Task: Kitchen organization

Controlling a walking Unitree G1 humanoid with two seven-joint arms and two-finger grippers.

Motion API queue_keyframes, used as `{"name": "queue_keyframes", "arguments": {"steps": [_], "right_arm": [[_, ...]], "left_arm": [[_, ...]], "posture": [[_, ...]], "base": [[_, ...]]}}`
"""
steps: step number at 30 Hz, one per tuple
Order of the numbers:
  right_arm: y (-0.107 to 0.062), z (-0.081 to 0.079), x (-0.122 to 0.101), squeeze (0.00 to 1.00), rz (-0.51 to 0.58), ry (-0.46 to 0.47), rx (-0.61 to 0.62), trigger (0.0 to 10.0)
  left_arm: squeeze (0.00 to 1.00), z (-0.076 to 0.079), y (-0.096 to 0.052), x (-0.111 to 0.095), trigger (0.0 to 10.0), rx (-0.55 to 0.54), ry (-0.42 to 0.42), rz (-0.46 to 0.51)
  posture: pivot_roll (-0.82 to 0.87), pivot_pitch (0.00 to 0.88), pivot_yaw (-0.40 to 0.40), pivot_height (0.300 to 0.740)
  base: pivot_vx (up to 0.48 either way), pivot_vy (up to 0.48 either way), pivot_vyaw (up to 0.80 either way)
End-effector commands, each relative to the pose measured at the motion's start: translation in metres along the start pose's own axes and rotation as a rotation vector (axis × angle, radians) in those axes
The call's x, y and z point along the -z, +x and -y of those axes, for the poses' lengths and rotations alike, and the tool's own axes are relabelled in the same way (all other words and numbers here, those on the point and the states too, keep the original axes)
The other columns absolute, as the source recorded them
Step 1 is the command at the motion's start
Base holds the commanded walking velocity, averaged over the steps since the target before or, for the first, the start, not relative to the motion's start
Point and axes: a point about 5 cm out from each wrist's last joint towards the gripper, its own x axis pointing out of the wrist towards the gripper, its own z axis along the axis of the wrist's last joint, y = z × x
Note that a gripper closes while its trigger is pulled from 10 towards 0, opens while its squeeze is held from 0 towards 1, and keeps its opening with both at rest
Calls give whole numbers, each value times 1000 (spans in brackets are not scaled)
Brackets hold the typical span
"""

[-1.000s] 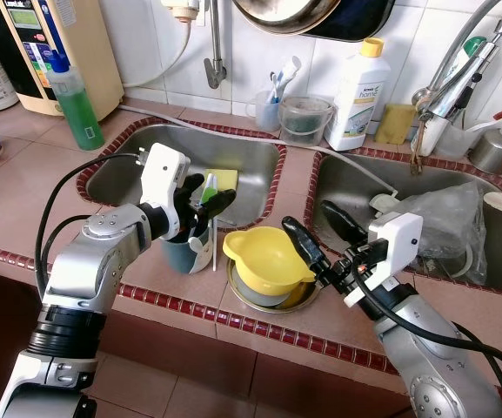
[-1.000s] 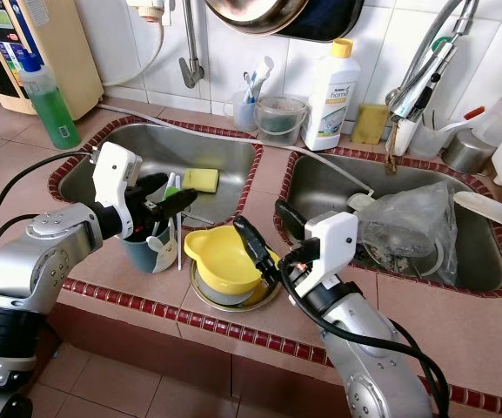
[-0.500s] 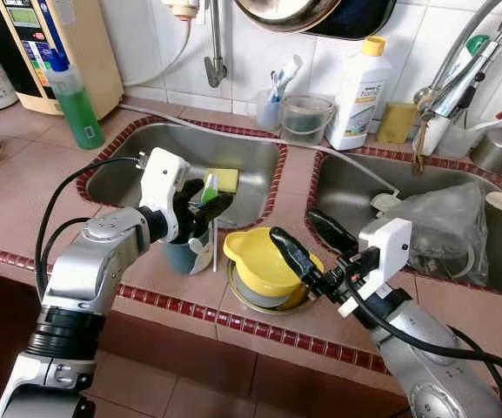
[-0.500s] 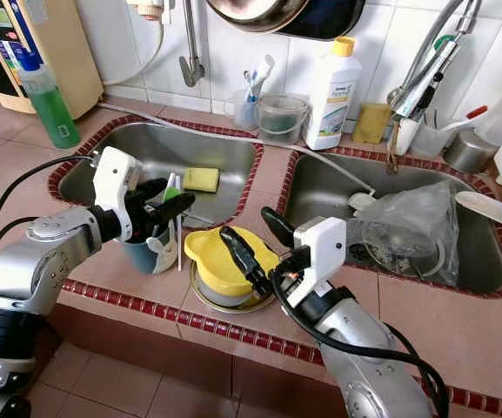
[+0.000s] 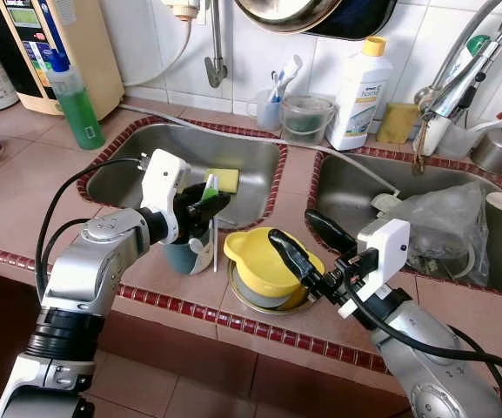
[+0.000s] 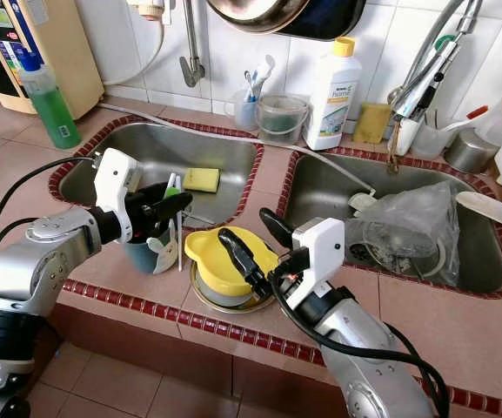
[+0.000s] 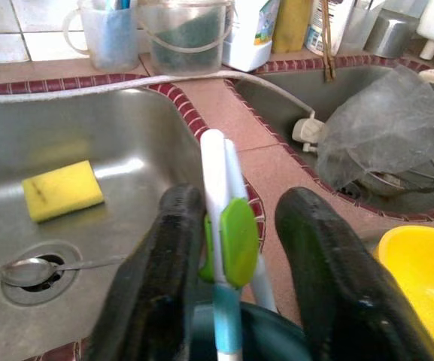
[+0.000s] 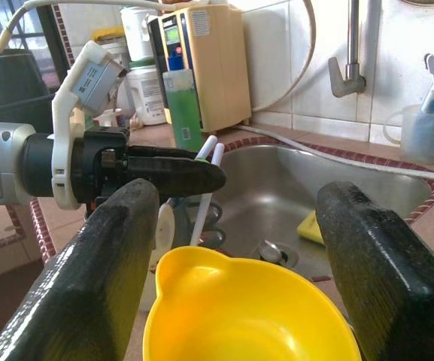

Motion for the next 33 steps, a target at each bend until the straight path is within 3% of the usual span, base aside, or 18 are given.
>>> {"name": "queue_keyframes", "arguments": {"steps": [1, 18, 19, 20, 21, 33], "right_arm": [[0, -1, -1, 0, 1, -10, -7, 10000], [1, -1, 1, 0, -1, -16, -4, 10000], [1, 0, 1, 0, 1, -16, -3, 10000], [1, 0, 1, 0, 1, -16, -3, 10000], [1, 0, 1, 0, 1, -16, -3, 10000], [2, 0, 1, 0, 6, -19, -5, 10000]], "left_arm": [[0, 2, -2, -1, 0, 12, 27, -3], [0, 7, -2, 2, 0, 66, 46, -27], [0, 7, -2, 2, 4549, 63, 55, -34], [0, 7, -2, 2, 4549, 63, 55, -34], [0, 7, -1, 2, 10000, 62, 62, -40], [0, -3, -3, -8, 10000, 31, 37, -11]], "posture": [[-65, 21, 34, 740], [-65, 8, 41, 740], [-64, 7, 42, 740], [-64, 7, 42, 740], [-64, 7, 42, 740], [-59, 7, 38, 740]], "base": [[0, 0, 0], [0, 0, 0], [0, 0, 0], [0, 0, 0], [0, 0, 0], [0, 0, 0]]}}
